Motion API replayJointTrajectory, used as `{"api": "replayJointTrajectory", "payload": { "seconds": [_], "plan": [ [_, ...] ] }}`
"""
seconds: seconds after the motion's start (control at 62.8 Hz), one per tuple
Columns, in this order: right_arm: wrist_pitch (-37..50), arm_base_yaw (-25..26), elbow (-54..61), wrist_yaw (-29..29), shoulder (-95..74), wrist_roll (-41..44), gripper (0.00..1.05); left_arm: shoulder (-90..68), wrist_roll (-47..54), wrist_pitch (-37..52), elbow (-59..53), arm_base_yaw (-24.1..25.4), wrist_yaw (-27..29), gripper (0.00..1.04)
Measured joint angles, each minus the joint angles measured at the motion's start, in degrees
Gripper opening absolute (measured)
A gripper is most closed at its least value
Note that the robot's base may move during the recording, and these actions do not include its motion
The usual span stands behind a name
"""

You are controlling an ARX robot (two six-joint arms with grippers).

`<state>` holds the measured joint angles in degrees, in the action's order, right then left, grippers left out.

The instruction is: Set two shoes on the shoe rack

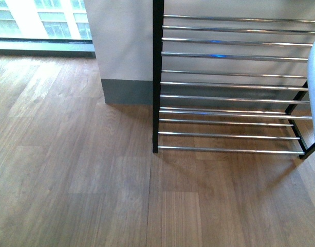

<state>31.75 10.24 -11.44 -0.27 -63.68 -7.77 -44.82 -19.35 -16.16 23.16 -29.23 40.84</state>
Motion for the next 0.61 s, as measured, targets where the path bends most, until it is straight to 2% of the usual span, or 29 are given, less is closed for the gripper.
{"api": "replayJointTrajectory", "payload": {
  "seconds": [0.606],
  "plan": [
    [0.0,0.0,0.0,0.1,0.0,0.0,0.01,-0.2,0.0,0.0,0.0,0.0,-0.1,0.02]
  ]
}}
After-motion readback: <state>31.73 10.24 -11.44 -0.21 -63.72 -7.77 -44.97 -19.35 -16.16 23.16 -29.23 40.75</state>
